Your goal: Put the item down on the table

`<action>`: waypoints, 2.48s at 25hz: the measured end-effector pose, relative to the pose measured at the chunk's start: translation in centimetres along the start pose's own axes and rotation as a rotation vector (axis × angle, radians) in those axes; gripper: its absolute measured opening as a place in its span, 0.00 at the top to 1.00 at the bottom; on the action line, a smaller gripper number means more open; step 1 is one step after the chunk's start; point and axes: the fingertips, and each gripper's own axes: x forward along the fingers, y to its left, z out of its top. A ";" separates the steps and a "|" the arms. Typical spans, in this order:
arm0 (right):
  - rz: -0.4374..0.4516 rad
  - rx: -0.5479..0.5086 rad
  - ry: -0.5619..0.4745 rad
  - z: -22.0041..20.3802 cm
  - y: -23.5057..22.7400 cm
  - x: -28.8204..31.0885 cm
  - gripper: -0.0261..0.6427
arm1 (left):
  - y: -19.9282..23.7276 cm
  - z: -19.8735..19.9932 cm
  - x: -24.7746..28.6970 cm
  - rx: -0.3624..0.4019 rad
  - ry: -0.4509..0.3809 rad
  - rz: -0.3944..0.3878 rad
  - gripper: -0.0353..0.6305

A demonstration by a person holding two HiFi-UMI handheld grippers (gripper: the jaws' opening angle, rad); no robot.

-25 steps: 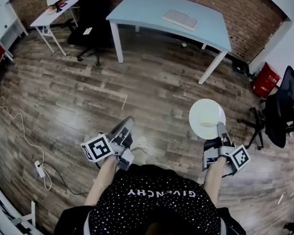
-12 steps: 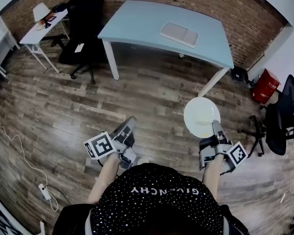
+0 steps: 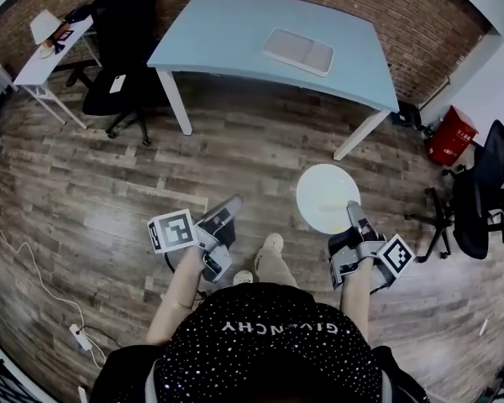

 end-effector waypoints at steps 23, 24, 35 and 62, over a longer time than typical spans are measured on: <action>0.060 -0.031 0.133 13.4 2.1 27.8 0.92 | 2.3 15.1 26.1 -0.004 0.095 -0.049 0.92; 0.066 -0.040 0.138 13.9 2.3 29.0 0.92 | 2.5 16.3 27.3 0.016 0.091 -0.044 0.92; 0.075 -0.030 0.171 17.4 2.9 39.5 0.92 | 4.9 23.2 36.1 0.053 0.225 -0.034 0.92; -0.155 -0.020 0.021 23.0 -5.7 75.9 0.92 | 23.8 53.0 61.9 -0.021 0.181 0.082 0.92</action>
